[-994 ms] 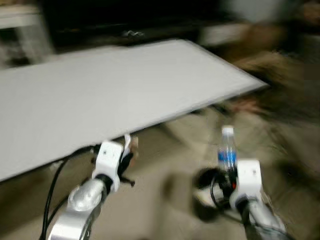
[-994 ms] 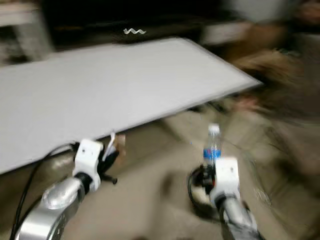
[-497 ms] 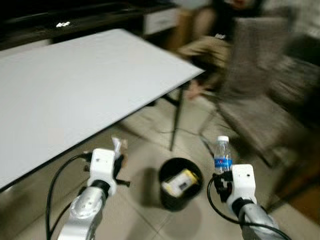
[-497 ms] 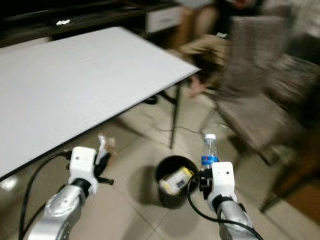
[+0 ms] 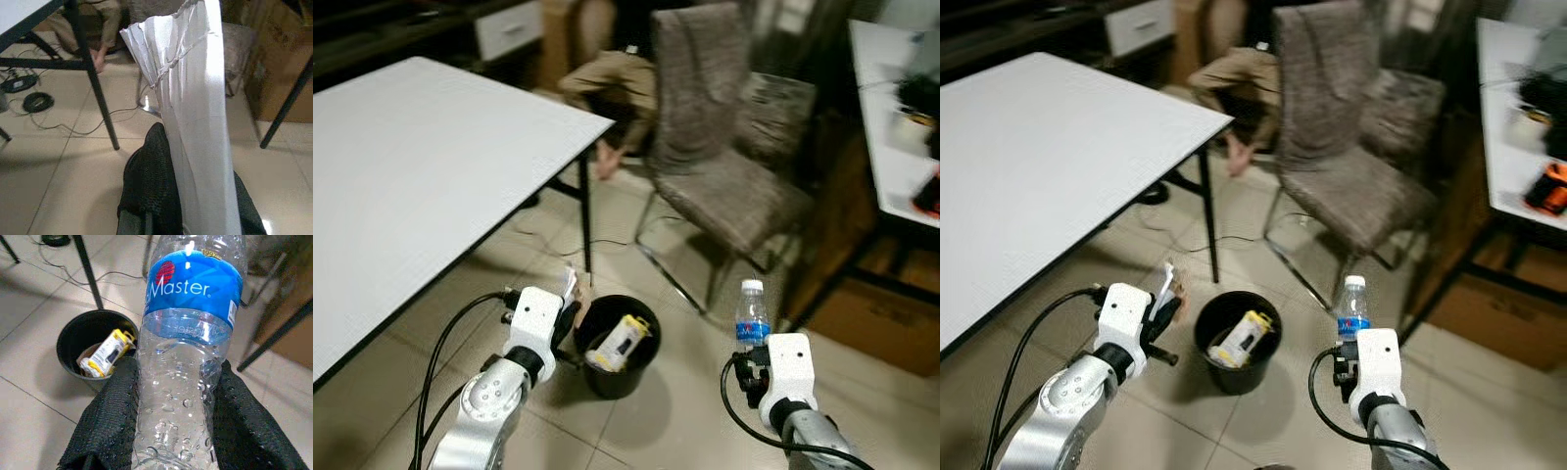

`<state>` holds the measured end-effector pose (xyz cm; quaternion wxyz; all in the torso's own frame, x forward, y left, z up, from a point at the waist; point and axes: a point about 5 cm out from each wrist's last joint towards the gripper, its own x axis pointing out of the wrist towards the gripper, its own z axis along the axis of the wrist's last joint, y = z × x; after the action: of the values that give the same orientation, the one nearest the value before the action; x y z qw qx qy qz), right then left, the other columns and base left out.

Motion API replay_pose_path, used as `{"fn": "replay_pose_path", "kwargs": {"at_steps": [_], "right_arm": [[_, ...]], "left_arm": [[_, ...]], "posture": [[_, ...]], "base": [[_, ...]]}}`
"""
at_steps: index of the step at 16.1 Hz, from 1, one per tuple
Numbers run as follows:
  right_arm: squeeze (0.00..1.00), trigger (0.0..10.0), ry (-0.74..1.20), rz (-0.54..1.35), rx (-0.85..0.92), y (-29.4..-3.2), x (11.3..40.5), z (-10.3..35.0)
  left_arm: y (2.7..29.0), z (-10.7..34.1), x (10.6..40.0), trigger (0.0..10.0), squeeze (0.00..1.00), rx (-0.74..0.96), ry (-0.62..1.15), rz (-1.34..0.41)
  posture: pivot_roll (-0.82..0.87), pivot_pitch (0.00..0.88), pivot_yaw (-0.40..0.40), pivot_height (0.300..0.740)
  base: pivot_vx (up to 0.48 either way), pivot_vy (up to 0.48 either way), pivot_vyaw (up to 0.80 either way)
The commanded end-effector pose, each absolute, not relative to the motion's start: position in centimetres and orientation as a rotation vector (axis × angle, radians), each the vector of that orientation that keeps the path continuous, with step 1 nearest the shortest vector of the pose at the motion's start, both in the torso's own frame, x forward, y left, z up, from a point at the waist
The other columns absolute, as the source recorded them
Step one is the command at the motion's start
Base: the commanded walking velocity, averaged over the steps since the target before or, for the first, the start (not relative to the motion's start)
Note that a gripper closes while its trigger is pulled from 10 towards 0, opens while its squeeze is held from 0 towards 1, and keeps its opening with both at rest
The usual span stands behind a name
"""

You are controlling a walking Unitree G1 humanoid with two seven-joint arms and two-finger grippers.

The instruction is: Picking trash to rubbish bin

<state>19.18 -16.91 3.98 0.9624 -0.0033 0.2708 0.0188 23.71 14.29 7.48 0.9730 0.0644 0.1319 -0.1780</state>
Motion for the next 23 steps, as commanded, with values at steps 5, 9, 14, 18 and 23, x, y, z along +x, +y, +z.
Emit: {"fn": "replay_pose_path", "kwargs": {"at_steps": [5,9,14,18,23], "right_arm": [[0.0,10.0,0.536,0.019,0.014,-16.9,19.1,4.1],[0.0,10.0,0.533,0.024,0.013,-16.8,19.1,4.0],[0.0,10.0,0.527,0.053,-0.003,-16.6,19.0,4.0],[0.0,10.0,0.502,0.103,-0.027,-16.5,19.8,4.1],[0.0,10.0,0.508,0.163,-0.093,-16.5,21.0,3.6]], "left_arm": [[14.3,7.4,24.2,10.0,0.0,0.144,0.273,-0.394],[14.3,7.3,24.3,10.0,0.0,0.144,0.271,-0.405],[14.0,7.3,24.3,10.0,0.0,0.19,0.27,-0.412],[14.8,6.6,24.1,10.0,0.0,0.135,0.294,-0.317],[14.7,6.1,23.8,10.0,0.0,0.106,0.3,-0.306]], "posture": [[-0.12,0.013,-0.023,0.74],[-0.12,0.013,-0.015,0.74],[-0.11,0.014,-0.023,0.74],[-0.1,0.014,-0.042,0.74],[-0.1,0.006,-0.056,0.74]], "base": [[0.0,0.411,-0.8],[0.0,0.442,-0.78],[0.0,-0.226,0.0],[0.0,0.0,0.0],[0.05,0.0,0.0]]}}
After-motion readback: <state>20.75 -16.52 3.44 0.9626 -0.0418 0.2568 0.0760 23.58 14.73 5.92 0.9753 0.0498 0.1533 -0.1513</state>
